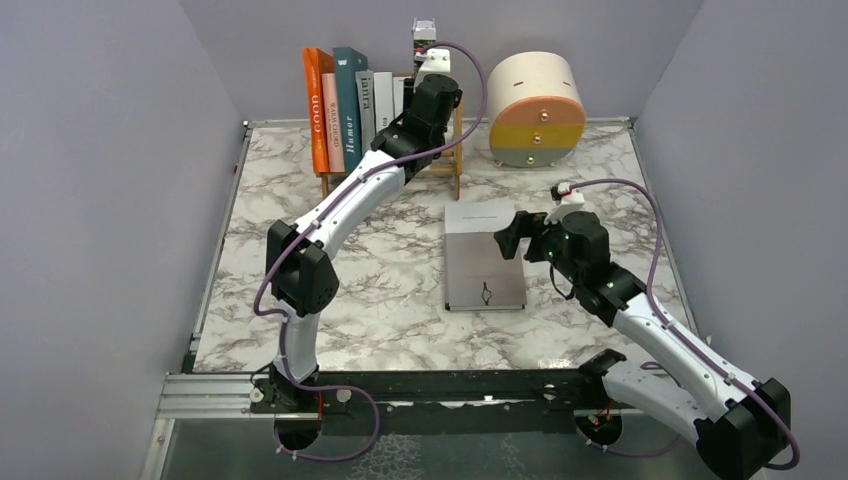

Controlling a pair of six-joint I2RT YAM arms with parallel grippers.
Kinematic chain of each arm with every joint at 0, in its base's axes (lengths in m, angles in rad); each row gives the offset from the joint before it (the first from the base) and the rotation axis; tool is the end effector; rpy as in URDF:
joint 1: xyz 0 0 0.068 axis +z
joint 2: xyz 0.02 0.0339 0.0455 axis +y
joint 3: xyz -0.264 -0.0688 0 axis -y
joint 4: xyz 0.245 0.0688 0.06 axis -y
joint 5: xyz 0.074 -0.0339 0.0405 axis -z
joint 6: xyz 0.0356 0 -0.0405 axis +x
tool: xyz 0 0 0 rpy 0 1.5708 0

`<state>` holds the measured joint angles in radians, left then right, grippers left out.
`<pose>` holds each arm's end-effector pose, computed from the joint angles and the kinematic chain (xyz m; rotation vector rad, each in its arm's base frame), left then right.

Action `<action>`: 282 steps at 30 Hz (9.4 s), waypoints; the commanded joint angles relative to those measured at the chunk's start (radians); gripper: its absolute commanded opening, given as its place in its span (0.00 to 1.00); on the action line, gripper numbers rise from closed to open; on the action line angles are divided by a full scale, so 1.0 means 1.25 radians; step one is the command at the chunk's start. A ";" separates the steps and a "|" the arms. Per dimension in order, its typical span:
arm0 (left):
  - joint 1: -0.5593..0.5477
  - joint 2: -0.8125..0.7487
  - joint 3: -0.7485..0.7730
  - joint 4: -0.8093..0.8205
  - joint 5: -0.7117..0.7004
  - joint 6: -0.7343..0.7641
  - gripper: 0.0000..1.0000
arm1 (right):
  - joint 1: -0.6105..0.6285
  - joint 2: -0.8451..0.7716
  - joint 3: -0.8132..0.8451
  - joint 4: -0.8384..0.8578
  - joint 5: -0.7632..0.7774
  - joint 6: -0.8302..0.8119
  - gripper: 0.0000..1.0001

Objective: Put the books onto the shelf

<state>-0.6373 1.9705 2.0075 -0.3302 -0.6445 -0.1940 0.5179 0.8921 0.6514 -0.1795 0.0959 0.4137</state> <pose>0.3852 -0.2586 0.3961 -0.0386 1.8035 0.0098 0.1810 0.0992 0.2742 -0.0425 2.0241 0.5026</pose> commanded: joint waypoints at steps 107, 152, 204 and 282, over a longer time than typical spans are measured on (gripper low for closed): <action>-0.037 -0.452 -0.739 0.259 0.378 -0.256 0.53 | -0.025 0.271 0.066 -0.044 0.019 0.045 0.96; -0.004 -0.159 -1.038 0.703 0.782 -0.451 0.71 | -0.137 0.352 -0.028 0.071 -0.188 0.067 0.78; -0.004 -0.264 -1.053 0.989 1.027 -0.605 0.71 | -0.137 0.377 -0.168 0.482 -0.438 0.183 0.65; 0.003 -0.109 -0.850 0.931 1.126 -0.679 0.73 | -0.138 0.211 -0.103 0.474 -0.284 0.152 0.66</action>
<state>-0.6094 1.8698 0.9421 0.8833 0.6754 -1.0294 0.3470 1.1503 0.4332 0.3943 -0.3237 0.6323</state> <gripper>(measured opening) 0.732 0.660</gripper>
